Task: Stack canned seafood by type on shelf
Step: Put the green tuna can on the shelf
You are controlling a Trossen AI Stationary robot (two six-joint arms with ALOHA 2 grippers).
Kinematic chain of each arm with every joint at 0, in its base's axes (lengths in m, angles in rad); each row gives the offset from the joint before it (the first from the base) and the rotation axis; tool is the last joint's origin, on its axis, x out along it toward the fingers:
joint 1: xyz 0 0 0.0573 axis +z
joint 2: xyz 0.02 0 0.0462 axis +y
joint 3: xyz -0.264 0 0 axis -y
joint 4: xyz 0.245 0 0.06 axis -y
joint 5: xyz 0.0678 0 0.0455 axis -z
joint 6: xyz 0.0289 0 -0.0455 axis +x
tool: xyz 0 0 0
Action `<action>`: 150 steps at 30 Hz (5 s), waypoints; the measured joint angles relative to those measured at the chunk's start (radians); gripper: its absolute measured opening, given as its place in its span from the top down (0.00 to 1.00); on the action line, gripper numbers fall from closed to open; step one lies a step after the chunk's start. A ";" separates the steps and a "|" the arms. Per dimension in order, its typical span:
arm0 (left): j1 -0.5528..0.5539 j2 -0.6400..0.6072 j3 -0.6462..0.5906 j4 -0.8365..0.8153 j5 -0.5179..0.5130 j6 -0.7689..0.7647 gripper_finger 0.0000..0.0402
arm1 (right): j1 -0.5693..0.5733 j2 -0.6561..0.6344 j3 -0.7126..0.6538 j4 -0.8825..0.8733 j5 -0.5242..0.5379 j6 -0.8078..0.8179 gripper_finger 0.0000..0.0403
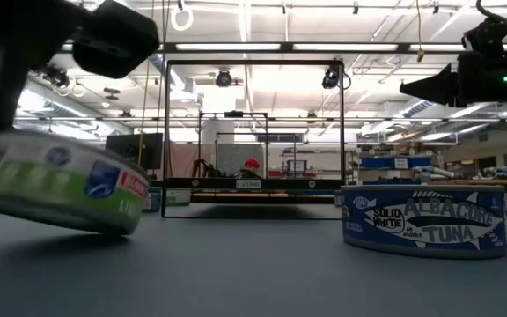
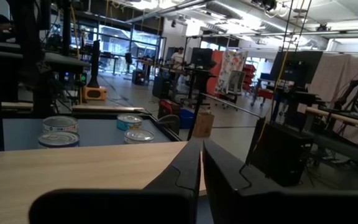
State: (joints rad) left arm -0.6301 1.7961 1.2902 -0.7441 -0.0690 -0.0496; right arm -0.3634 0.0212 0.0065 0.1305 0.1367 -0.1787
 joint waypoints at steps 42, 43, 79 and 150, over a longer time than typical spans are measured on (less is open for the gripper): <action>0.208 -0.028 -0.051 0.161 0.149 -0.061 0.98 | 0.000 0.000 0.000 0.010 0.002 0.000 0.93; 0.210 -0.024 -0.051 0.158 0.152 -0.061 0.99 | 0.000 0.000 0.000 0.010 0.002 0.000 0.93; 0.190 0.032 -0.083 0.160 0.159 -0.009 1.00 | 0.000 0.000 0.000 0.011 0.000 0.000 0.93; -0.112 0.064 -0.095 0.150 -0.353 0.052 0.99 | 0.000 0.000 0.000 0.011 0.000 0.000 0.92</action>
State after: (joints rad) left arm -0.7422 1.8606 1.1953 -0.5937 -0.4217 0.0024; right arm -0.3634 0.0215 0.0066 0.1410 0.1364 -0.1787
